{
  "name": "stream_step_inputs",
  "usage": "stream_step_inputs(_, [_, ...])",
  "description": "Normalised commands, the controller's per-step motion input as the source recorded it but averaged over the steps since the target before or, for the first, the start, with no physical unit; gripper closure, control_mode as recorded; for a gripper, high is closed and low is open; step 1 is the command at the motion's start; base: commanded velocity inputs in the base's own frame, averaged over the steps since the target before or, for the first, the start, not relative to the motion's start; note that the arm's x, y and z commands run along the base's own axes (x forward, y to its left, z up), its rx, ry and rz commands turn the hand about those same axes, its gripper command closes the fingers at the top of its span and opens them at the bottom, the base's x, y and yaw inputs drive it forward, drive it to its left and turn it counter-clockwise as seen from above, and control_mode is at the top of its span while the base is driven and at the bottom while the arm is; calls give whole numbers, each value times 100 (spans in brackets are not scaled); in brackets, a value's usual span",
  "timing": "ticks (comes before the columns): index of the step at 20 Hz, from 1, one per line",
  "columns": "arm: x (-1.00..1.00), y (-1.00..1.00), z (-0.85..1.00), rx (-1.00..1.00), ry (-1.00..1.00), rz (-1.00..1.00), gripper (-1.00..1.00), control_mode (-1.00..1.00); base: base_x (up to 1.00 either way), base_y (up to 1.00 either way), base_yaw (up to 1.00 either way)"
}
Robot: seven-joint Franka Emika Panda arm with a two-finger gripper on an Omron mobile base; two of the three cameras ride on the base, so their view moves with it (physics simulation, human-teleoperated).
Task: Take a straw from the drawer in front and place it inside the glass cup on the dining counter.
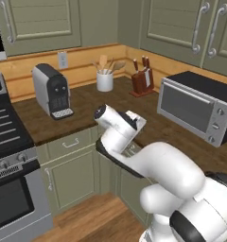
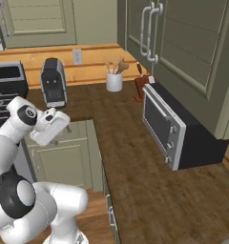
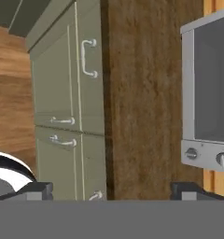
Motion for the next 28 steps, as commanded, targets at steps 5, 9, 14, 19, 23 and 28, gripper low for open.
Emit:
stream_step_inputs(5, [1, 0, -62, -38, -8, 0, -100, -100, 0, 0, 0])
stream_step_inputs(9, [2, 0, -54, -29, -9, 0, -100, -100, 0, 0, 0])
stream_step_inputs(14, [20, -4, -53, -25, -9, 0, -100, -100, 0, 0, 0])
stream_step_inputs(19, [34, -17, -47, -12, -6, 0, -100, -100, 0, 0, 0])
stream_step_inputs(23, [33, -17, -35, -1, -7, 0, -100, -100, 0, 0, 0])
stream_step_inputs(28, [43, -15, -27, 0, -6, 0, -100, -100, 0, 0, 0])
